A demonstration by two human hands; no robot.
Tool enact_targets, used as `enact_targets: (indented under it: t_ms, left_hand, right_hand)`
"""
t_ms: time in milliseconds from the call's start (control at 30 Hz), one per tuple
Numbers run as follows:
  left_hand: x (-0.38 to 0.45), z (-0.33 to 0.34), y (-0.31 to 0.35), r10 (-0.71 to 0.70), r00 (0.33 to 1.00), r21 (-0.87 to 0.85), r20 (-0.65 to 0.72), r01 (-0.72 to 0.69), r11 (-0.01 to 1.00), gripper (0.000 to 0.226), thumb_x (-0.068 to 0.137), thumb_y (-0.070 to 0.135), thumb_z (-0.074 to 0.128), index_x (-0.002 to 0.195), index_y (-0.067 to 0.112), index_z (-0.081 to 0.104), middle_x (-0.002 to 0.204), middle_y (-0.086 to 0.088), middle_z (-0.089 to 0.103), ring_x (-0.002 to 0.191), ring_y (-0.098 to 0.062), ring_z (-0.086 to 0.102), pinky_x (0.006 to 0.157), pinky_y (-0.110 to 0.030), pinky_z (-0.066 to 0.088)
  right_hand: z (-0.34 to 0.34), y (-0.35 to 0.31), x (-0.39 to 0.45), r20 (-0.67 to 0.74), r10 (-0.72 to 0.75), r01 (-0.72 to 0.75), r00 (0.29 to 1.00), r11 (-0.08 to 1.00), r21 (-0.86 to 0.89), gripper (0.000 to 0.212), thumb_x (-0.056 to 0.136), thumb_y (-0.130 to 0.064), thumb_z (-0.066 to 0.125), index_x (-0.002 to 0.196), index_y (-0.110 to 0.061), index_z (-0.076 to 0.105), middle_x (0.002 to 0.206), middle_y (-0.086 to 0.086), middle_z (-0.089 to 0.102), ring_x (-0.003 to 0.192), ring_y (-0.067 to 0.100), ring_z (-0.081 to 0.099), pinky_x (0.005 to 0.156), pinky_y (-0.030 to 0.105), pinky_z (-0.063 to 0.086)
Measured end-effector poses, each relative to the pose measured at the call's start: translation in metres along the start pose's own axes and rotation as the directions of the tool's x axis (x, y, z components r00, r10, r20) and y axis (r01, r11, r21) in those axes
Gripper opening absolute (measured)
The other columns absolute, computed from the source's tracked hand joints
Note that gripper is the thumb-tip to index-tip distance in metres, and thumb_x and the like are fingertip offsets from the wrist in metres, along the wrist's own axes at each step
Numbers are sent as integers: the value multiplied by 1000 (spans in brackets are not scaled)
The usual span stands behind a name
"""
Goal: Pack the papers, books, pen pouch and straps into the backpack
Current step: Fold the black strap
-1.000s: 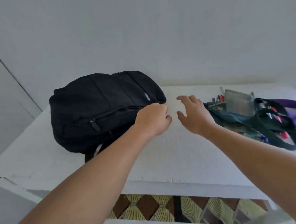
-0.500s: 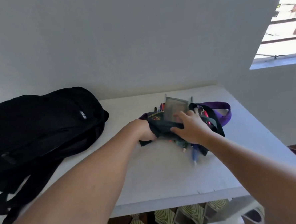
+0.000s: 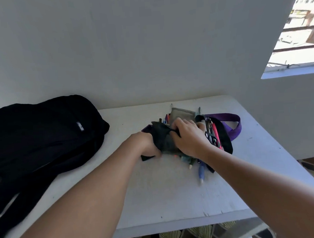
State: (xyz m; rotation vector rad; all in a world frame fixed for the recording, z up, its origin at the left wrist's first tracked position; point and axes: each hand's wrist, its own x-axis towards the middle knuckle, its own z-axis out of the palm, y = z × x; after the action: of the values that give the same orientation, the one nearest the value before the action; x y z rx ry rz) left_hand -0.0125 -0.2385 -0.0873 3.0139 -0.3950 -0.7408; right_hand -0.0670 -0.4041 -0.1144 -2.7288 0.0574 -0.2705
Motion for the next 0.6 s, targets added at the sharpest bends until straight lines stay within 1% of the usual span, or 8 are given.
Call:
enact_targets:
  t_ms: [133,200,233,300,333,400,500,600]
  left_hand:
    - [-9,-12,-14,-48,999,-230,0,46,972,73,90,59,65,141,11,46,117,-6,56,100,-28,58,81,-33,48]
    - [-5,-9,-26,-135,960,-313,-246,53,948,95,80,70,69,144,8,35,135,-12,50,122,-32,51,92,-38,48]
    - [-4,-8,-31,-136,901,-345,-412,-16,939,99,75,70,73,143,9,34,136,-13,47,126,-32,47,96,-40,48]
    - [0,-12,-35,4,791,-393,-612,-309,866,82,73,53,81,136,16,43,125,-10,52,118,-28,49,92,-43,47]
    - [1,-16,-36,94,758,-425,-646,-459,780,59,76,38,80,125,21,53,114,-5,59,107,-23,55,85,-43,48]
    - [-1,-19,-36,176,760,-517,-626,-573,636,18,85,15,68,99,26,64,93,2,68,87,-18,64,75,-43,52]
    - [0,-19,-50,25,801,-692,-598,-533,487,18,92,8,54,95,20,68,88,-1,69,87,-21,65,76,-39,52]
    - [2,-28,-75,-278,744,-788,-608,-521,329,24,89,-3,44,94,11,64,84,-1,64,78,-16,57,61,-17,44]
  right_hand:
    - [-17,-28,11,-64,-74,87,995,972,218,9,104,-31,53,104,-25,47,86,-7,66,84,19,60,96,40,37]
    - [-26,-39,14,-59,-101,115,993,924,364,12,102,-28,61,106,-25,50,90,-7,68,81,16,62,81,33,45]
    - [-28,-45,16,-54,-116,128,992,900,416,13,100,-28,63,106,-26,52,92,-7,68,79,14,62,74,29,46]
    - [-27,-57,23,-65,-144,157,988,874,460,15,98,-27,67,104,-26,54,90,-8,68,75,10,61,65,22,45]
    - [-25,-61,27,-84,-145,167,986,865,473,16,97,-26,68,104,-26,54,89,-8,68,73,8,60,62,20,44]
    - [-21,-68,34,-132,-110,164,985,836,524,19,96,-25,71,104,-26,54,88,-8,68,68,3,59,60,16,42]
    - [-21,-66,36,-100,-55,102,993,827,553,31,92,-31,78,109,-26,53,84,-4,70,60,3,63,52,15,44]
    - [-22,-51,35,71,-12,-19,997,909,417,33,87,-43,82,107,-28,60,79,-7,70,58,2,61,48,14,40]
